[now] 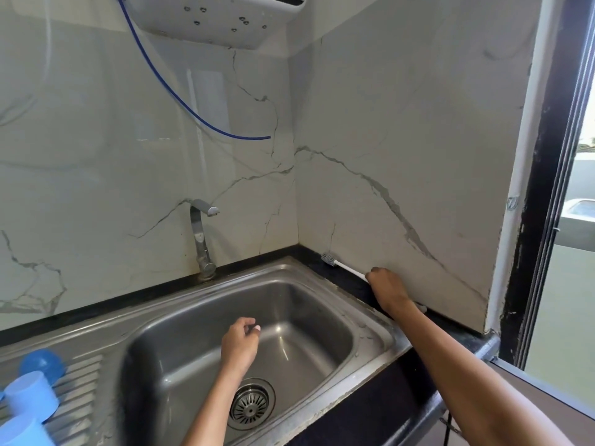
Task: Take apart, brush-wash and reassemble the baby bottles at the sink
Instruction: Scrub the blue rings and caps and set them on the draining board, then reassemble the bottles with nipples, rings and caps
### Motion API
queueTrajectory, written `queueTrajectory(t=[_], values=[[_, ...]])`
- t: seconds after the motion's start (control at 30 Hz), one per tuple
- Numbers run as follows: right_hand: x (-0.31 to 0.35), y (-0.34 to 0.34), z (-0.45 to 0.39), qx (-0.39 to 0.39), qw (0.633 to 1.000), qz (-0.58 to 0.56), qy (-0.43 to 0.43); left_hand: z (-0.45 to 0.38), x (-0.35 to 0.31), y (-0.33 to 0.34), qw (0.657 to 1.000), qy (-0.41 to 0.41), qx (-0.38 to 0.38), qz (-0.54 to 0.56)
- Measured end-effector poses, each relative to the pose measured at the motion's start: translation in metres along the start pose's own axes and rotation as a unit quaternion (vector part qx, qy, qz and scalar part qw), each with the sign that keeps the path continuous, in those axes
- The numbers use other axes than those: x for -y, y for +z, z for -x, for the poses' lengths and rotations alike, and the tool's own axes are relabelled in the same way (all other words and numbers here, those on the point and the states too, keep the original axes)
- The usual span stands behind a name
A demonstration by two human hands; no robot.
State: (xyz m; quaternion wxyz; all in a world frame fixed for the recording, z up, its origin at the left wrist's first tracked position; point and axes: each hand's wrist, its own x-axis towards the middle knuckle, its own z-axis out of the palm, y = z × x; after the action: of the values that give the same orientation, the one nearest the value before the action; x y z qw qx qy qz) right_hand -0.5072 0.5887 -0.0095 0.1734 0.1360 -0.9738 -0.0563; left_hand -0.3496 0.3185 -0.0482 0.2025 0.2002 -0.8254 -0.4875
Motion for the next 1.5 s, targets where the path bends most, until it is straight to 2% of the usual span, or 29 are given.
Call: queueTrajectory(t=[0.17,0.3,0.4,0.47,0.57,0.63,0.7,0.8,0.87,1.13,1.2,1.3,1.4,1.5], values=[[0.01,-0.003,0.007,-0.042,0.999,0.017,0.0,-0.001,-0.001,0.001,1.0,-0.002,0.004,0.001],[0.04,-0.019,0.008,-0.058,0.998,-0.028,-0.026,-0.002,-0.001,-0.001,1.0,0.0,-0.004,-0.004],[0.082,-0.042,0.012,-0.082,0.989,-0.113,-0.039,-0.002,-0.001,-0.006,1.0,0.0,-0.011,-0.019],[0.117,-0.059,0.02,-0.068,0.979,-0.193,-0.019,-0.002,-0.002,-0.015,0.999,0.008,-0.023,-0.048],[0.17,-0.073,0.03,-0.001,0.927,-0.373,0.04,-0.006,0.005,-0.036,0.992,0.033,-0.042,-0.115],[0.202,-0.071,0.038,0.036,0.892,-0.447,0.053,-0.01,0.015,-0.051,0.988,0.026,-0.07,-0.138],[0.229,-0.063,0.052,0.058,0.89,-0.452,0.029,-0.011,0.022,-0.06,0.982,0.007,-0.091,-0.166],[0.255,-0.049,0.066,0.085,0.915,-0.393,-0.016,-0.003,0.018,-0.067,0.967,-0.01,-0.087,-0.239],[0.255,-0.045,0.066,0.093,0.923,-0.372,-0.023,0.002,0.013,-0.063,0.957,-0.017,-0.065,-0.281],[0.261,-0.046,0.064,0.119,0.93,-0.342,-0.065,0.016,0.008,-0.071,0.936,-0.036,-0.055,-0.347],[0.264,-0.052,0.067,0.102,0.93,-0.343,-0.078,0.018,0.006,-0.075,0.931,-0.041,-0.052,-0.359],[0.267,-0.069,0.076,0.024,0.923,-0.37,-0.1,0.024,0.003,-0.086,0.92,-0.006,-0.082,-0.383],[0.277,-0.09,0.087,-0.087,0.898,-0.415,-0.121,0.039,-0.005,-0.104,0.907,0.048,-0.144,-0.393],[0.295,-0.109,0.097,-0.166,0.86,-0.438,-0.203,0.061,-0.007,-0.136,0.884,0.083,-0.182,-0.422]])
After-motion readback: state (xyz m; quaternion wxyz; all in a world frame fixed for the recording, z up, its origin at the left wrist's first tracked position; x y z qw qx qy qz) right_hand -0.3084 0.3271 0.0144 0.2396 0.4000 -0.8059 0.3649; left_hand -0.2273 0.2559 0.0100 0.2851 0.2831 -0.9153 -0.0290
